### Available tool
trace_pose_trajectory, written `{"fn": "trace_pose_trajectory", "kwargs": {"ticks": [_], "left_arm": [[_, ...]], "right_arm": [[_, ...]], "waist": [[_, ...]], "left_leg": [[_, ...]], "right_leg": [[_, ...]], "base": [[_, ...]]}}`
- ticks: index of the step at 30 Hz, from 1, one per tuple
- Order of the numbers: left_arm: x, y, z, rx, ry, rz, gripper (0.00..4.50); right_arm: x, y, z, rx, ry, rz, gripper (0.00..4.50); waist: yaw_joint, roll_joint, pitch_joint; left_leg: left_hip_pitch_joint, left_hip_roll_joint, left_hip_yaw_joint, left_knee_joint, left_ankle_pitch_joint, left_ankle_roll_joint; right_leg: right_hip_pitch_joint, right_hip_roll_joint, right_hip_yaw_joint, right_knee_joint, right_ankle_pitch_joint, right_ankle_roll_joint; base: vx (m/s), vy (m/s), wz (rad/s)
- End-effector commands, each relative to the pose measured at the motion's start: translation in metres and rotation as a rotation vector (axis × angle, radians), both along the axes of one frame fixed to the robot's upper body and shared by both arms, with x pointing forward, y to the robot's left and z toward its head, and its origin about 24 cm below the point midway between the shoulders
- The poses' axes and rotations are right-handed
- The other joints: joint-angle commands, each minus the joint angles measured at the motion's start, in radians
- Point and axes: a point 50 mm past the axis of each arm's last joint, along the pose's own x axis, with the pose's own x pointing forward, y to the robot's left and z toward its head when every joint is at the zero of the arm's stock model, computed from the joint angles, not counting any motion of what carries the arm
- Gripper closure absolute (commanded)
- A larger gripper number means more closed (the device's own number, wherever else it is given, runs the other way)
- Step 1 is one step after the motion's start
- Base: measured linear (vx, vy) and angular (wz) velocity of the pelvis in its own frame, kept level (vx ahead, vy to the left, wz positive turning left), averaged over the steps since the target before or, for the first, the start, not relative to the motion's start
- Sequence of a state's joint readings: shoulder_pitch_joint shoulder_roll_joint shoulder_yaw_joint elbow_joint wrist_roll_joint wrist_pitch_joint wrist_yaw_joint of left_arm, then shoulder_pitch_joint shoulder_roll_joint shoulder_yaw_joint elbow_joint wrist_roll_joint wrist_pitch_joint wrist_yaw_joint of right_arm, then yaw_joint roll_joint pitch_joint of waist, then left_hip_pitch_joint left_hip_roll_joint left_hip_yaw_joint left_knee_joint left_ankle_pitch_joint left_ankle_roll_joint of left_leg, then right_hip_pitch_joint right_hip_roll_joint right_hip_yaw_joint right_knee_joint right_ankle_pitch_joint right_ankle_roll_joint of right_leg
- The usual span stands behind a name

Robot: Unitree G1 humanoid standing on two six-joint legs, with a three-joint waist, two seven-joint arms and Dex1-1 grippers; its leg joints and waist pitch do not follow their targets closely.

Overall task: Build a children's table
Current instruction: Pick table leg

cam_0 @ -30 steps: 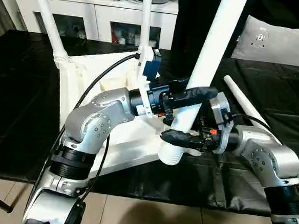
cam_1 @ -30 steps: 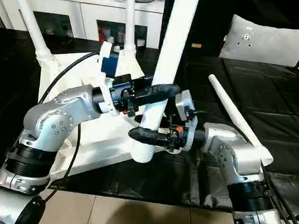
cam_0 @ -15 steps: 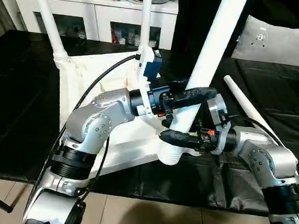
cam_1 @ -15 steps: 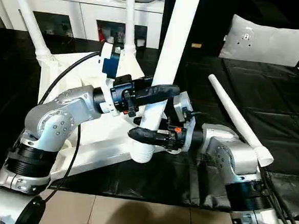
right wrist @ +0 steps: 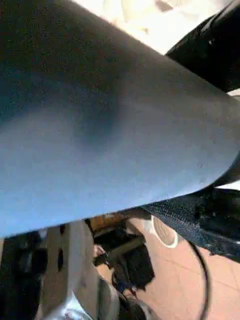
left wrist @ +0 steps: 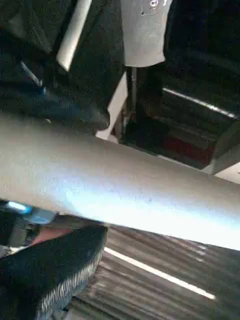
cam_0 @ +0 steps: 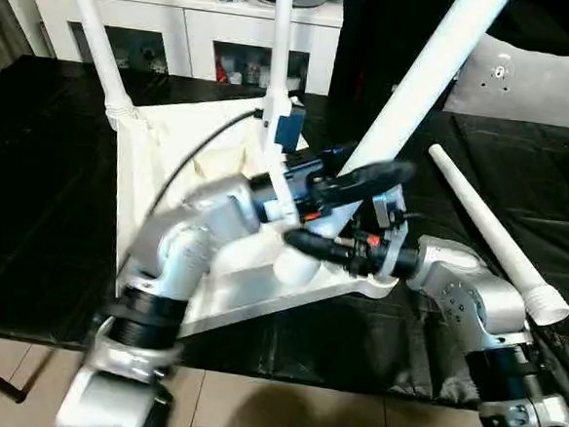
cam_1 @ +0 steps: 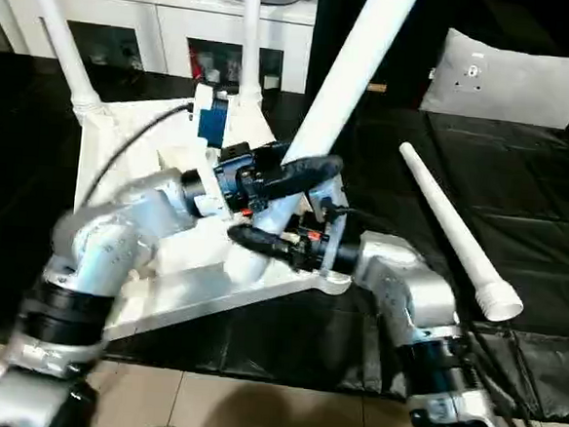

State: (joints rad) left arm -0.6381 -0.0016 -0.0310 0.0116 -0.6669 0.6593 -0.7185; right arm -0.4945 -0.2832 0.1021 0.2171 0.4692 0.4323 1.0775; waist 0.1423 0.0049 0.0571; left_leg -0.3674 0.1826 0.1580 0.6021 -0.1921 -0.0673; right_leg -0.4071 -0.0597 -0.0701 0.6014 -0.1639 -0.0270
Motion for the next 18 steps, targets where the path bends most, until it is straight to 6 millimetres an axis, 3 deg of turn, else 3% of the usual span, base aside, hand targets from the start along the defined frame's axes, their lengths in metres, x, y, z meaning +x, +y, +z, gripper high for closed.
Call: {"fn": "trace_pose_trajectory", "kwargs": {"ticks": [1, 2, 3, 7, 10, 12, 14, 15, 16, 17, 18], "left_arm": [[-0.011, -0.019, 0.024, -0.126, -0.013, -0.085, 1.11], [-0.006, -0.014, 0.025, -0.152, 0.007, -0.043, 1.11], [0.001, -0.008, 0.025, -0.170, 0.023, 0.010, 1.11], [0.005, -0.002, 0.022, -0.147, 0.029, 0.047, 1.11], [0.014, 0.012, -0.004, 0.070, 0.008, 0.149, 1.11], [0.015, 0.017, -0.013, 0.142, -0.008, 0.178, 1.11], [0.015, 0.019, -0.020, 0.218, -0.040, 0.196, 1.11], [0.014, 0.022, -0.035, 0.368, -0.095, 0.209, 1.11], [0.014, 0.023, -0.037, 0.390, -0.103, 0.210, 1.11], [0.012, 0.026, -0.051, 0.522, -0.138, 0.210, 1.11], [0.011, 0.027, -0.060, 0.591, -0.152, 0.205, 1.11]], "right_arm": [[0.007, -0.006, -0.003, 0.001, 0.040, -0.121, 2.61], [0.007, -0.010, -0.003, 0.003, 0.041, -0.151, 2.61], [0.005, -0.015, -0.003, -0.006, 0.038, -0.172, 2.61], [0.003, -0.021, -0.004, -0.004, 0.043, -0.199, 2.61], [-0.007, -0.043, -0.005, -0.031, 0.016, -0.281, 2.61], [-0.008, -0.053, -0.005, -0.065, -0.003, -0.354, 2.61], [-0.007, -0.060, -0.006, -0.108, -0.016, -0.424, 2.62], [-0.006, -0.071, -0.008, -0.177, -0.036, -0.509, 2.62], [-0.006, -0.072, -0.008, -0.186, -0.039, -0.519, 2.62], [-0.006, -0.080, -0.008, -0.217, -0.045, -0.583, 2.62], [-0.006, -0.084, -0.007, -0.225, -0.045, -0.620, 2.62]], "waist": [[-0.001, -0.006, -0.075], [-0.001, -0.010, -0.074], [0.000, -0.004, -0.074], [0.000, -0.008, -0.073], [-0.003, 0.010, -0.074], [-0.004, 0.004, -0.074], [-0.008, 0.010, -0.074], [-0.006, 0.013, -0.075], [-0.008, 0.013, -0.074], [-0.008, 0.005, -0.073], [-0.009, 0.011, -0.073]], "left_leg": [[0.000, 0.038, -0.004, -0.061, -0.104, 0.040], [0.000, 0.037, -0.003, -0.060, -0.108, 0.041], [0.001, 0.035, -0.004, -0.061, -0.107, 0.041], [0.000, 0.034, -0.005, -0.063, -0.110, 0.045], [0.003, 0.035, -0.008, -0.065, -0.114, 0.046], [0.003, 0.032, -0.007, -0.065, -0.109, 0.044], [0.001, 0.031, -0.006, -0.065, -0.113, 0.032], [0.005, 0.033, -0.009, -0.067, -0.117, 0.025], [0.005, 0.034, -0.009, -0.068, -0.120, 0.022], [0.007, 0.034, -0.007, -0.069, -0.129, 0.021], [0.008, 0.035, -0.008, -0.069, -0.131, 0.019]], "right_leg": [[0.065, -0.078, 0.044, -0.068, -0.252, -0.163], [0.064, -0.079, 0.043, -0.072, -0.256, -0.167], [0.064, -0.077, 0.043, -0.075, -0.271, -0.156], [0.065, -0.074, 0.042, -0.077, -0.288, -0.134], [0.064, -0.069, 0.042, -0.077, -0.266, -0.115], [0.063, -0.069, 0.044, -0.079, -0.279, -0.091], [0.063, -0.070, 0.041, -0.084, -0.314, -0.086], [0.060, -0.072, 0.041, -0.084, -0.332, -0.079], [0.058, -0.070, 0.042, -0.085, -0.335, -0.075], [0.057, -0.070, 0.042, -0.086, -0.342, -0.070], [0.055, -0.070, 0.044, -0.081, -0.330, -0.073]], "base": [[0.000, 0.000, 0.00], [0.000, 0.000, 0.00], [0.000, 0.000, 0.00], [0.000, 0.000, 0.00], [0.000, 0.000, 0.00], [0.000, 0.000, 0.00], [0.000, 0.000, 0.00], [0.000, 0.000, 0.00], [0.000, 0.000, 0.00], [0.000, 0.000, 0.00], [0.000, 0.000, 0.00]]}}
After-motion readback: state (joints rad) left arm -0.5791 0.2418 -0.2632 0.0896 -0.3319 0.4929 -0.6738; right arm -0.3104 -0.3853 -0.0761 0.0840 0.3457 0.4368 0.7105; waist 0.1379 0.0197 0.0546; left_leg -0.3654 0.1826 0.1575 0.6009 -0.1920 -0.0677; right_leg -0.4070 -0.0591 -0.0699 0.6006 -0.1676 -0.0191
